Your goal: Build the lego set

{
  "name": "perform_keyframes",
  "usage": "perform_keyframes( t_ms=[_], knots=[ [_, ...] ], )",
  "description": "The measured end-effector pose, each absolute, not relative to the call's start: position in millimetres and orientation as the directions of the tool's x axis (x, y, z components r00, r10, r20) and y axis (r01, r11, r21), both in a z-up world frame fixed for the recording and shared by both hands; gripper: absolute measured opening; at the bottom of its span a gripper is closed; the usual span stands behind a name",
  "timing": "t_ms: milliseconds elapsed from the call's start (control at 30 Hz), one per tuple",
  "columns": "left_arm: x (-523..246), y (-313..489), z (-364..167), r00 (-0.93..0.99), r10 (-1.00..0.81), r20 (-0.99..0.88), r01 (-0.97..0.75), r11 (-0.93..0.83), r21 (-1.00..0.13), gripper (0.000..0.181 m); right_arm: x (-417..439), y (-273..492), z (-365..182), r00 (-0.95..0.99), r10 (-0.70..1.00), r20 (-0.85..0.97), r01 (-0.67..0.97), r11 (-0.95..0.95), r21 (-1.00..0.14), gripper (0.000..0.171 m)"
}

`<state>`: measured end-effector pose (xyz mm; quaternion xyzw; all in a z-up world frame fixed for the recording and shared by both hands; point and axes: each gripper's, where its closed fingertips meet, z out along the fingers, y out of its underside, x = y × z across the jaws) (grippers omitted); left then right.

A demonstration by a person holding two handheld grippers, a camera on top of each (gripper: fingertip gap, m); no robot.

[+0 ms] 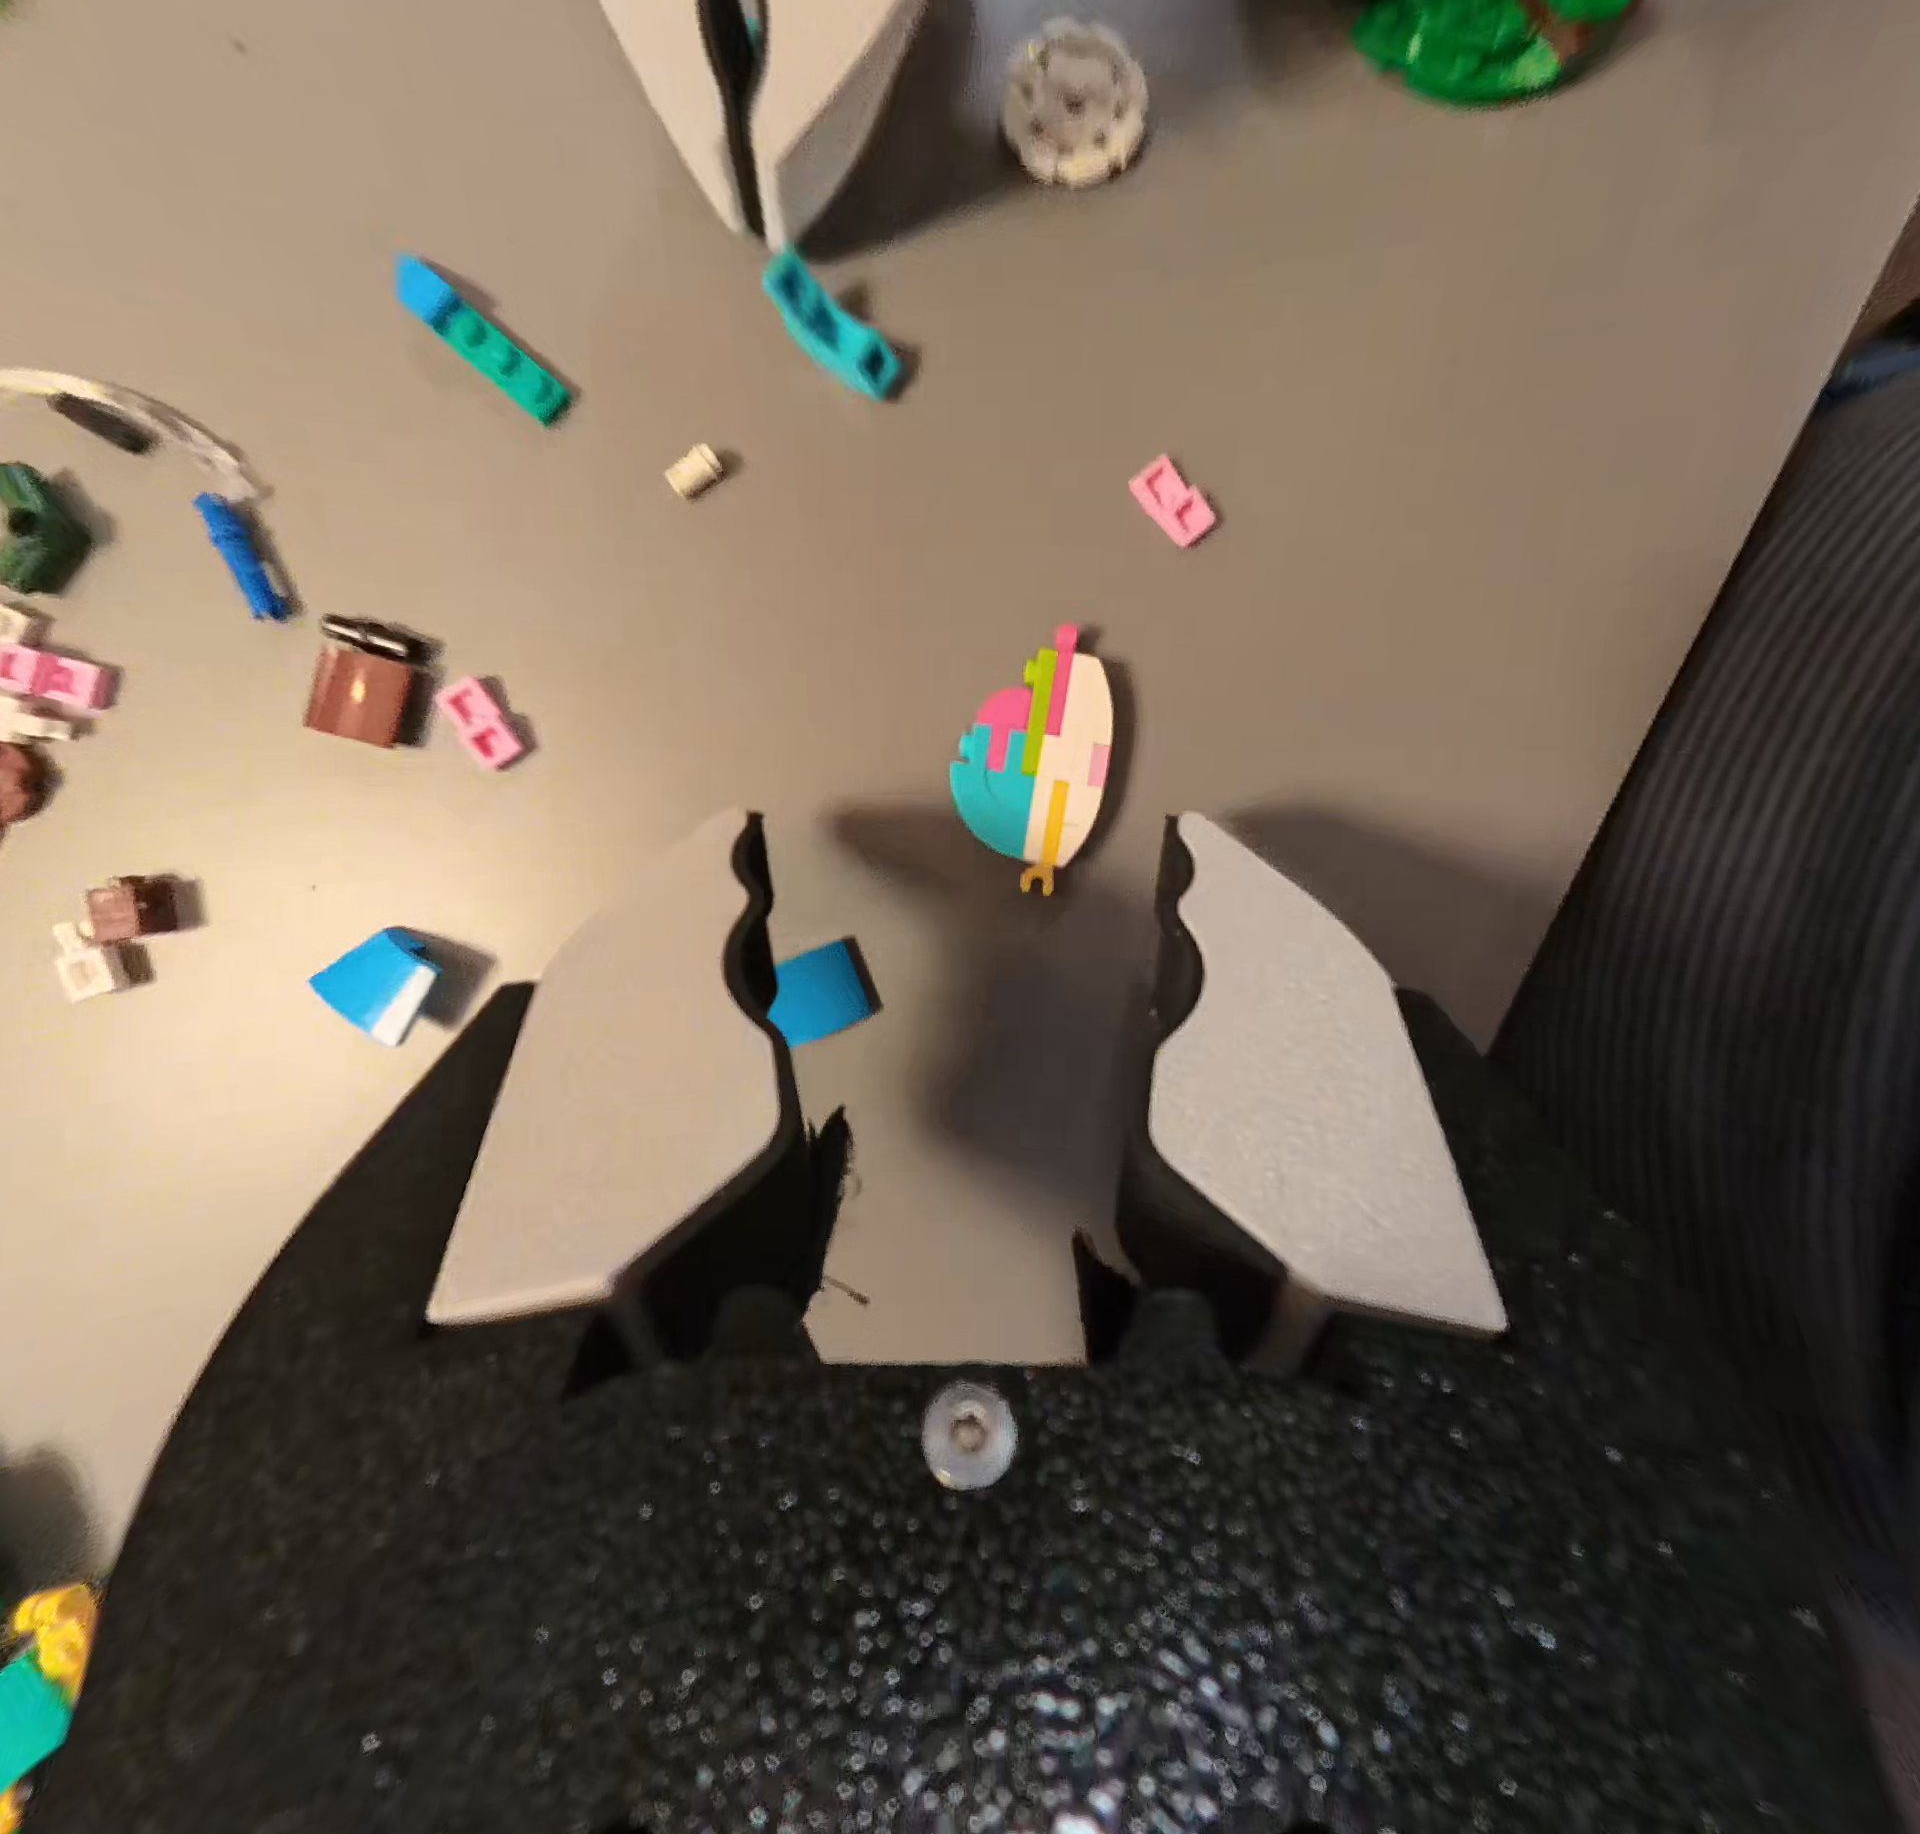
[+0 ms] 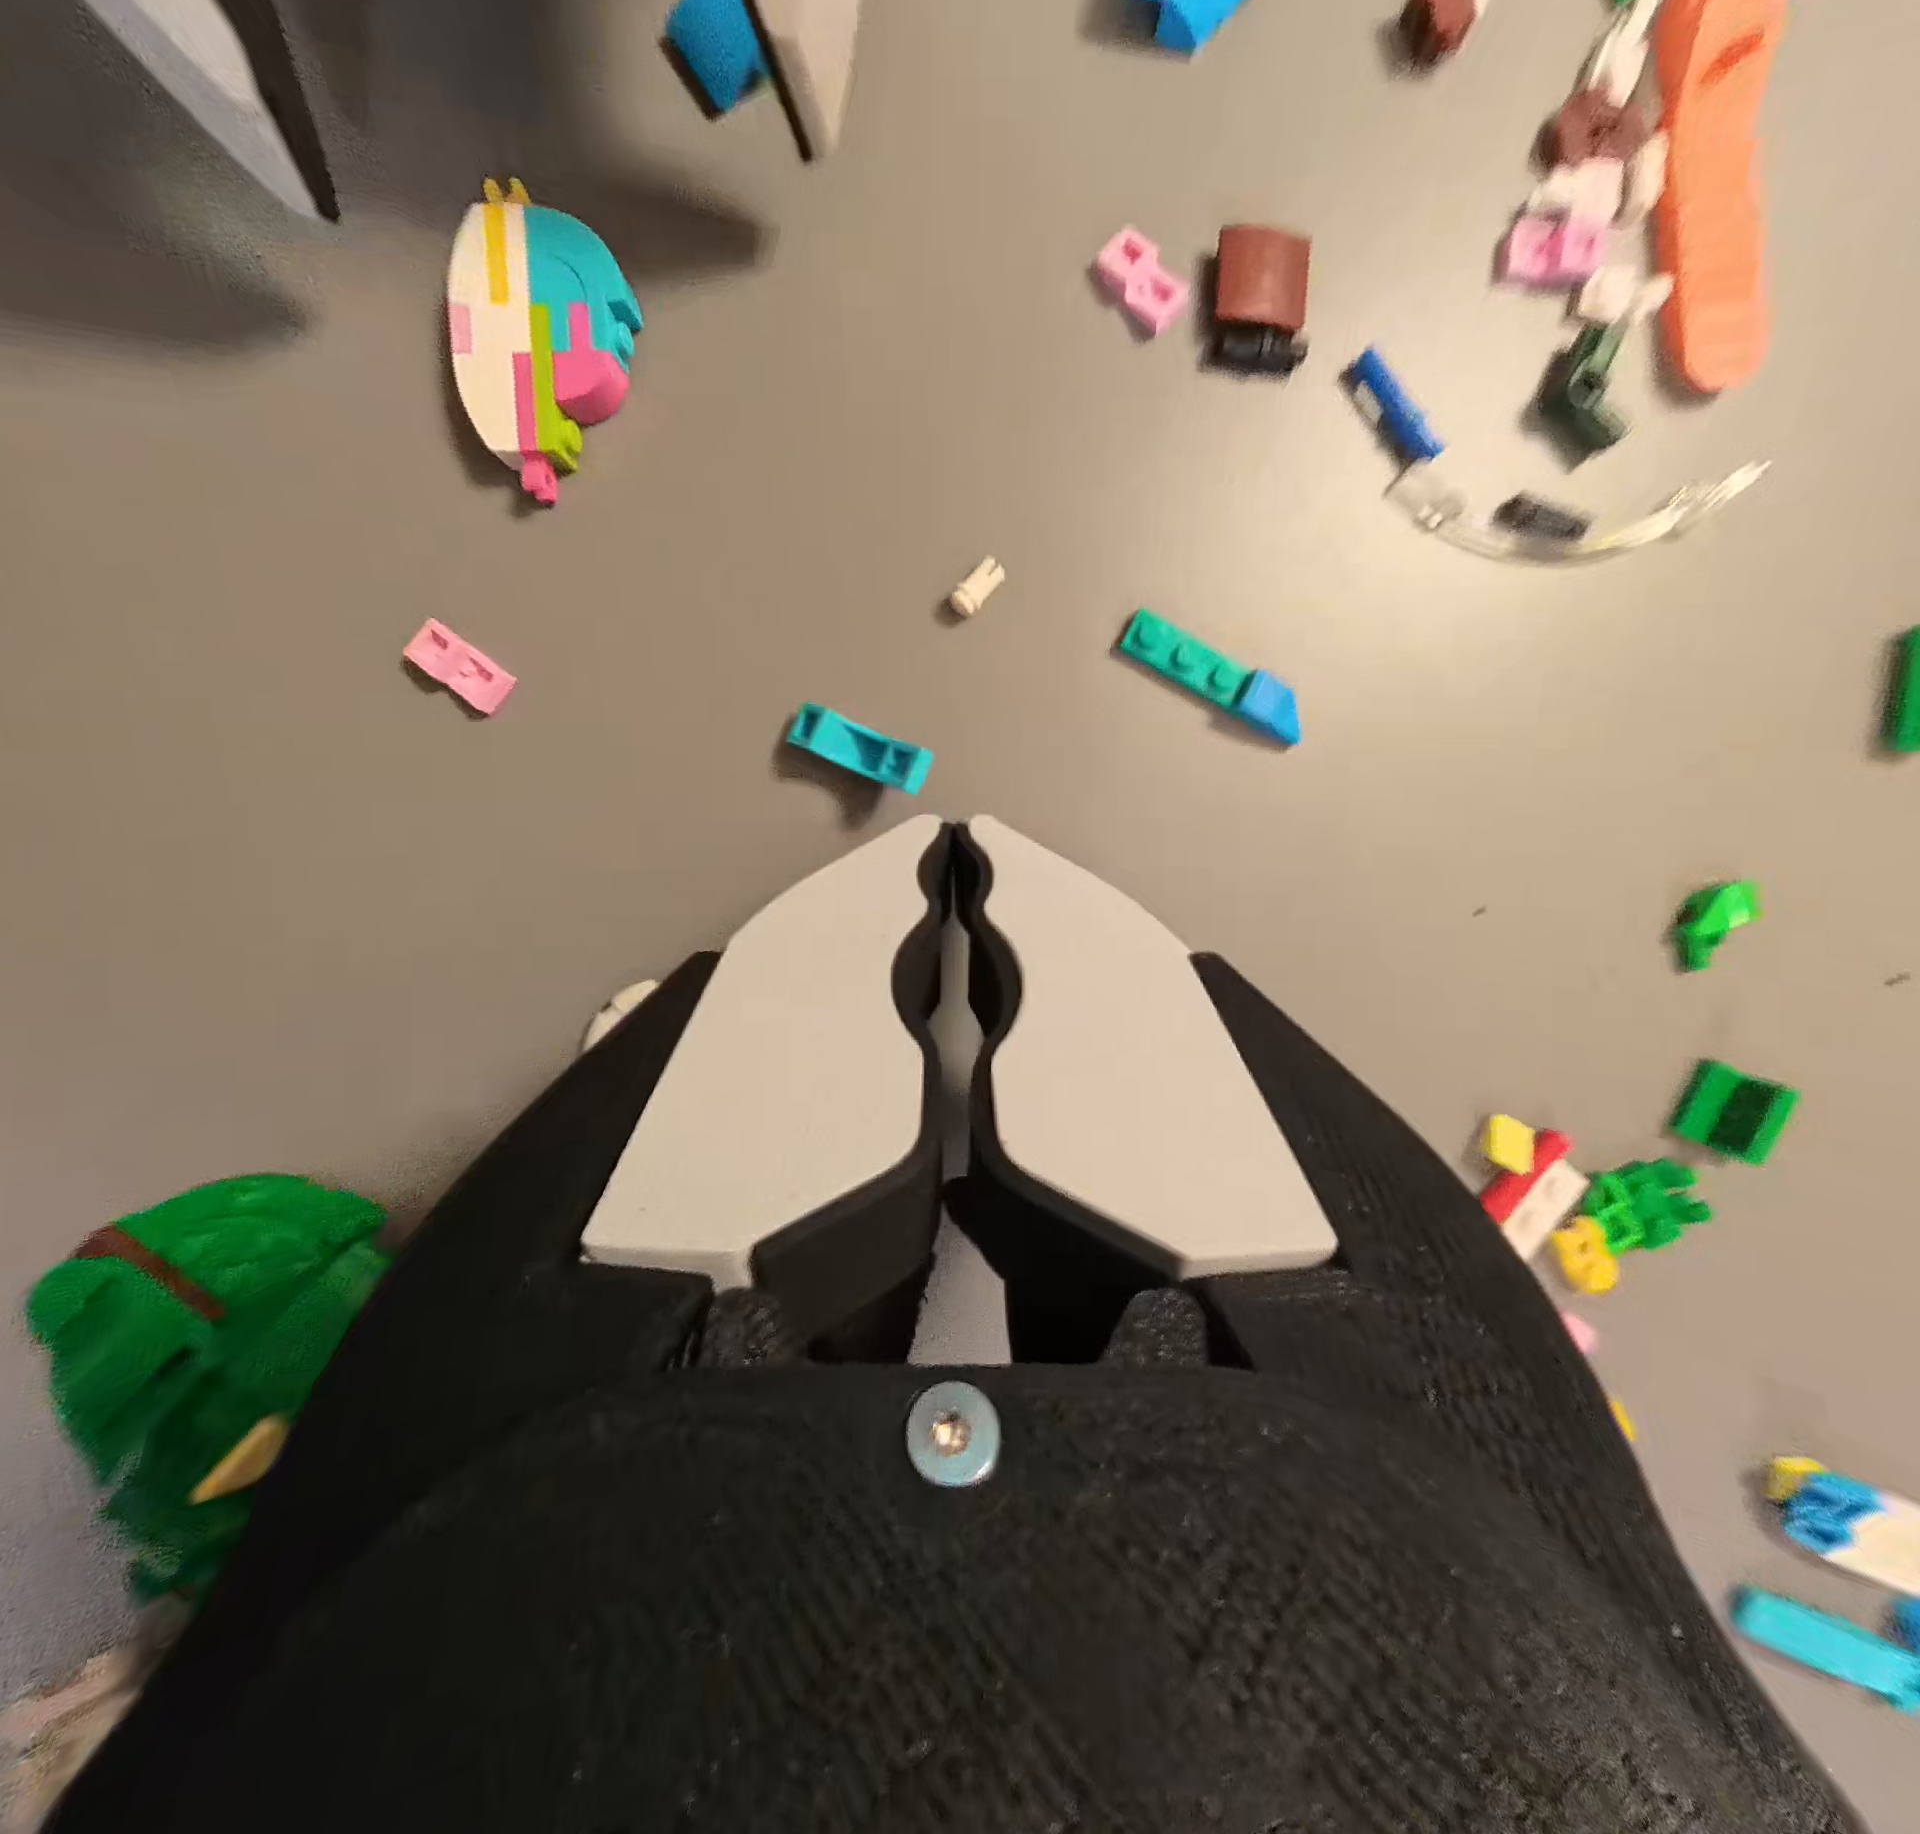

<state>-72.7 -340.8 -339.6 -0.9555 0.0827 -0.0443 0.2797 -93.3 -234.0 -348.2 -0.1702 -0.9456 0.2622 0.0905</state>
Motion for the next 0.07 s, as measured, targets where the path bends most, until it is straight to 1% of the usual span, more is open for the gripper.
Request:
perform_keyframes(
  t_ms=[33, 67],
  knots=[
    [-73.7, -338.0, -336.4, 0.984, -0.175, 0.038, -0.123, -0.812, -0.57, 0.071, -93.5, -236.3, -344.7, -0.931, 0.345, 0.115, 0.233, 0.809, -0.539, 0.0],
    [-73.9, -336.2, -333.8, 0.984, -0.175, 0.038, -0.119, -0.799, -0.589, 0.071, -92.0, -237.9, -342.0, -0.937, 0.323, 0.133, 0.205, 0.818, -0.538, 0.0]
  ],
)
